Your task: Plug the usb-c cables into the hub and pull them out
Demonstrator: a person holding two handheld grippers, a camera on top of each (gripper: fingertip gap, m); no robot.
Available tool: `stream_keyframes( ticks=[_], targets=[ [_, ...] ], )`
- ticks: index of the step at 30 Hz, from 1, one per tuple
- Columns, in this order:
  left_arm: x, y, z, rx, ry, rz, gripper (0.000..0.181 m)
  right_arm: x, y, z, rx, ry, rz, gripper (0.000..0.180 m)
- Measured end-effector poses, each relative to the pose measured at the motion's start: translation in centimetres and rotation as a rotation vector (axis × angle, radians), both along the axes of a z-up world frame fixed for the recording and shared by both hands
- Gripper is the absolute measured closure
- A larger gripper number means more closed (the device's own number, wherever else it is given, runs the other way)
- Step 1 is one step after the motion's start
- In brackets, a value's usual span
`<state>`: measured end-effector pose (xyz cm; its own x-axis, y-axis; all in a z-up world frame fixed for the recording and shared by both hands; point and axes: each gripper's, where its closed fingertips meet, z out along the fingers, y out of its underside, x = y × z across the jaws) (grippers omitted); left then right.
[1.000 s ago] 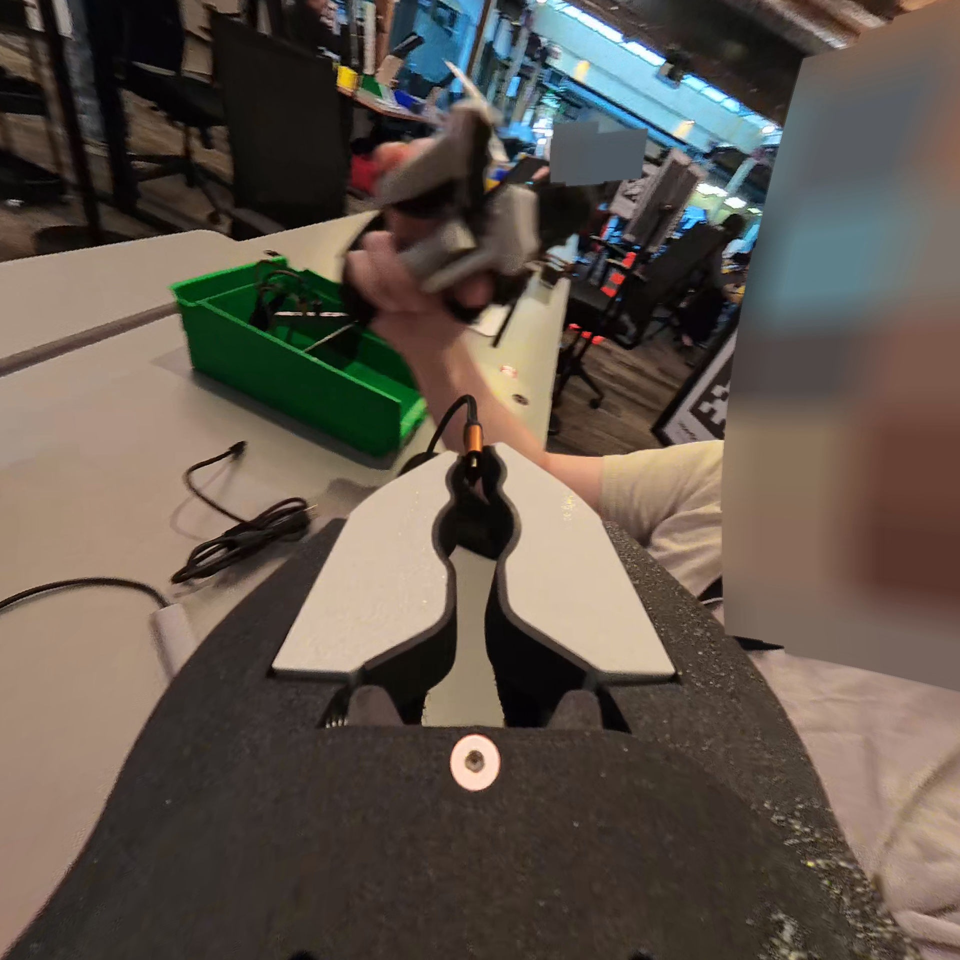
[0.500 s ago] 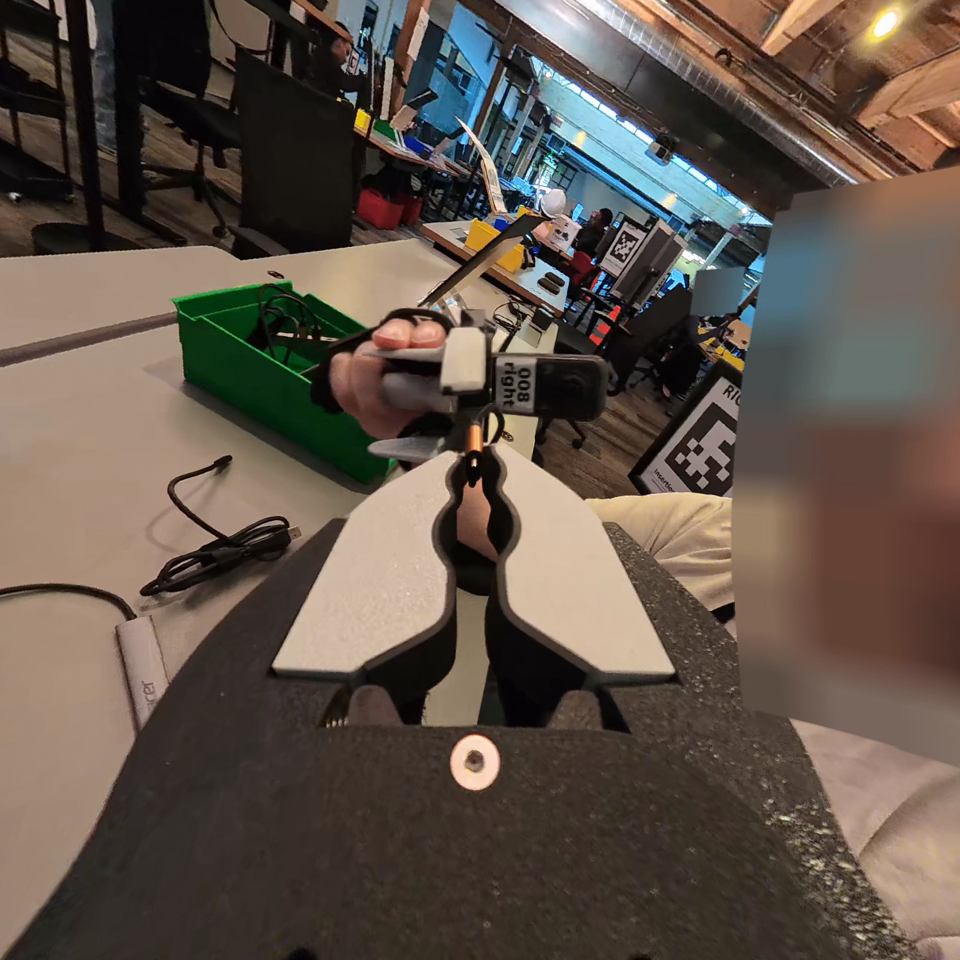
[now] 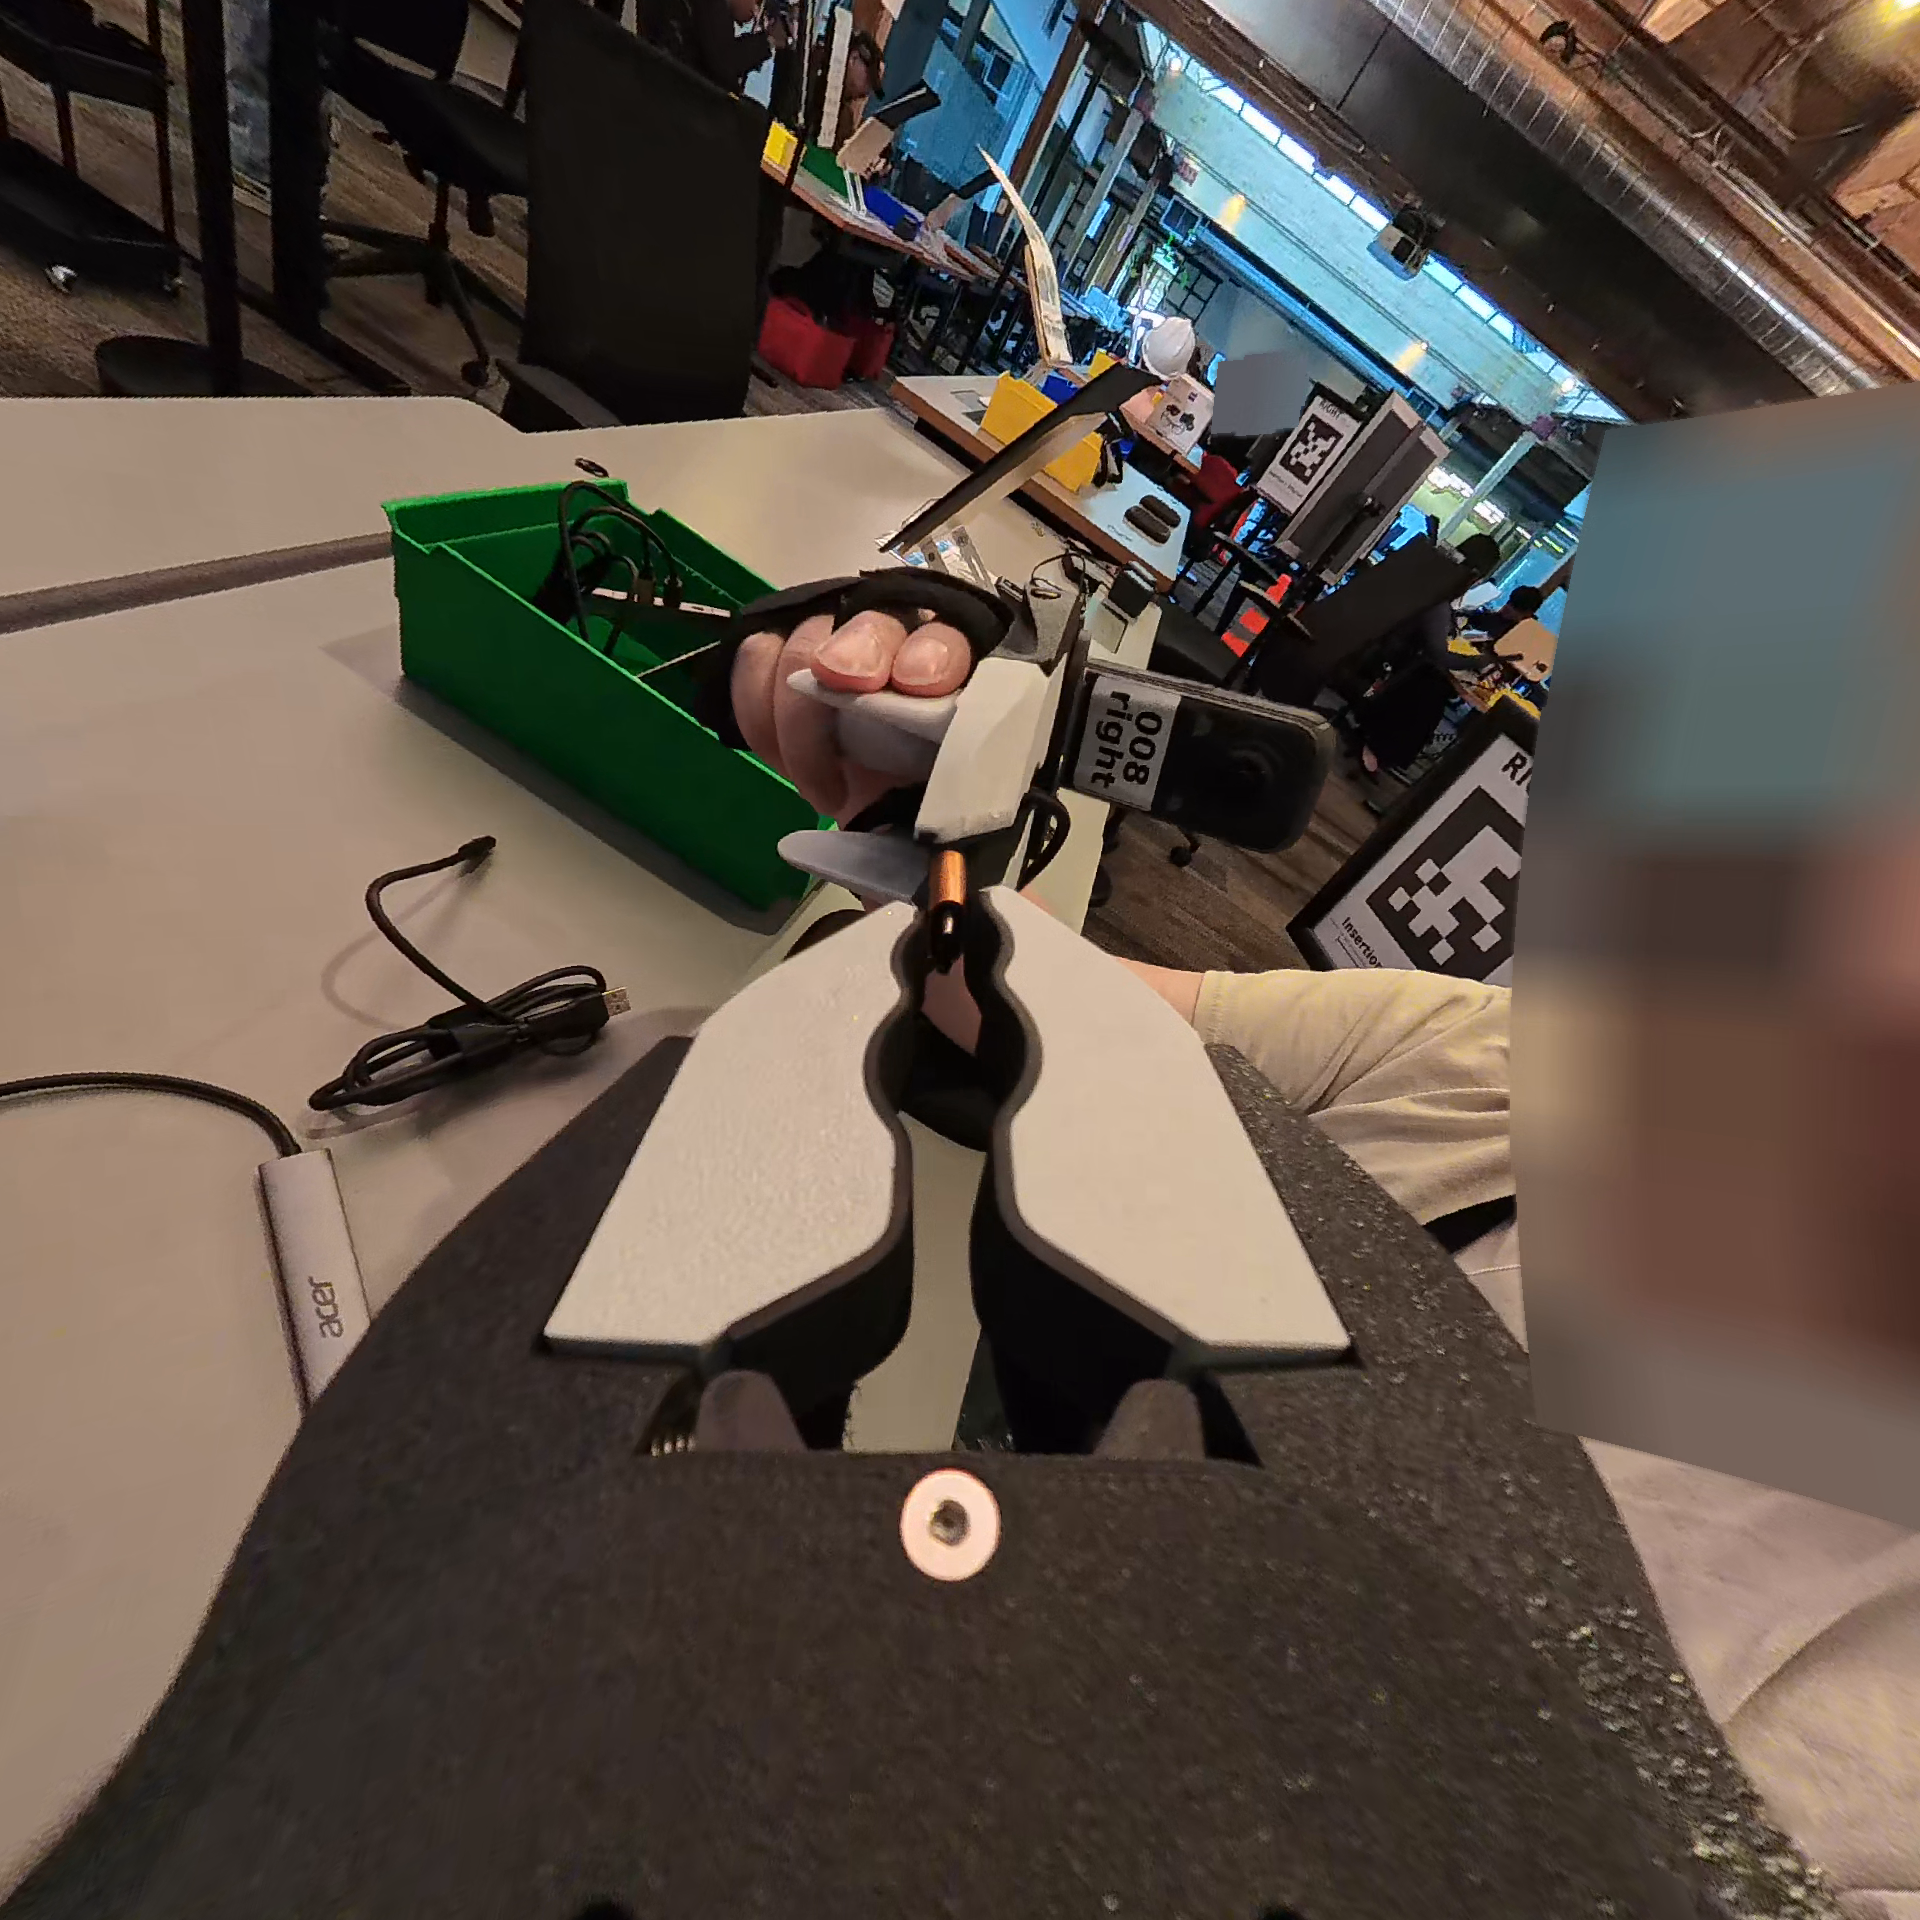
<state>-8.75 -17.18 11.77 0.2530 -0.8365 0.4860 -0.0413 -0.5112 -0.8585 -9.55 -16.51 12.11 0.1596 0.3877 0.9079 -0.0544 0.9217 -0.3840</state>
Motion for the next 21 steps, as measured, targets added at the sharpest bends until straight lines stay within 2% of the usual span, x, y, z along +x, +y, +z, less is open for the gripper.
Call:
stream_keyframes(
  ticks=[1, 21],
  targets=[
    [-0.01, -0.01, -0.03, -0.001, 0.0, -0.001, 0.175, -0.01, 0.02, -0.07, -0.005, -0.007, 0.0, 0.168],
    [-0.4, -0.04, -0.55, -0.07, -0.041, -0.027, 0.175, -0.31, 0.04, -0.48, 0.0, -0.026, -0.01, 0.172]
  ],
)
